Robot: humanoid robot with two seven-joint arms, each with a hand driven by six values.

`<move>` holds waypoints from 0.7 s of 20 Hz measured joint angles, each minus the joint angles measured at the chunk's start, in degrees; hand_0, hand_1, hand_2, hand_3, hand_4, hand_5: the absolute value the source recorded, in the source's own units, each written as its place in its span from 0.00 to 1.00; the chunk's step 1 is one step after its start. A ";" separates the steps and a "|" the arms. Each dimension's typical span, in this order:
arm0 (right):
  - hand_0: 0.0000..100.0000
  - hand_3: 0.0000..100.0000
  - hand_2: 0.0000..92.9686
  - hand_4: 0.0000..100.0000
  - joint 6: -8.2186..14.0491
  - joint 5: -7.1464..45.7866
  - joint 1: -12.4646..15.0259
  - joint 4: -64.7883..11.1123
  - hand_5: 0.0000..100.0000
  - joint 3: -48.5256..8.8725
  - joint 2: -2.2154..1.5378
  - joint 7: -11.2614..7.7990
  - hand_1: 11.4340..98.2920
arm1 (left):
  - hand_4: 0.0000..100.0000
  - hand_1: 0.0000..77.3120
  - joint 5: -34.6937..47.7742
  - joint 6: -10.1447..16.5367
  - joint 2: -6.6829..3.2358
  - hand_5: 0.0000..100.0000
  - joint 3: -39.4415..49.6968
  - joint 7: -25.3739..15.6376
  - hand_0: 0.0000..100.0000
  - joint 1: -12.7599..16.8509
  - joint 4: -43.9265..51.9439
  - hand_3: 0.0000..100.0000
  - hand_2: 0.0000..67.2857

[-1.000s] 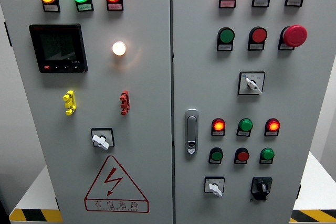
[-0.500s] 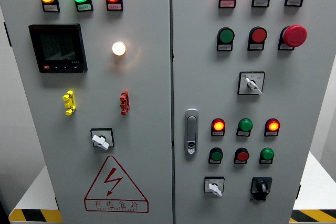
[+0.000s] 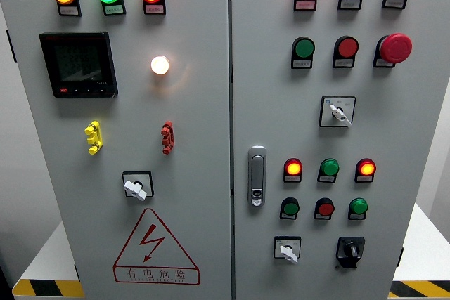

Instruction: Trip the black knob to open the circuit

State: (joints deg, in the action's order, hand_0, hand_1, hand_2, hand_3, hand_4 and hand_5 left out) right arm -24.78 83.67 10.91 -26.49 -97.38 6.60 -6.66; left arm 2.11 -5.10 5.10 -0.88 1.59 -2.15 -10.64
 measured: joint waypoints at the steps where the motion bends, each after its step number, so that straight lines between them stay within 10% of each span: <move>1: 0.86 0.21 0.00 0.13 0.01 0.01 1.24 -3.15 0.26 0.00 -0.05 -0.24 0.29 | 0.10 0.00 0.00 0.00 0.00 0.09 0.00 0.00 0.00 0.01 0.00 0.26 0.29; 14: 0.85 0.35 0.00 0.28 0.32 -0.51 9.96 -41.00 0.38 2.16 -0.50 -3.46 0.33 | 0.10 0.00 0.00 0.00 0.05 0.09 0.00 -0.02 0.00 -0.04 0.00 0.26 0.29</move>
State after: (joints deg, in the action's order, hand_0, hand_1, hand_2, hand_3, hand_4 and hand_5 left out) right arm -24.46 83.16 20.87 -67.49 -95.22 6.10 -10.12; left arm 2.11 -5.10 5.14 -0.88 1.57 -2.18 -10.64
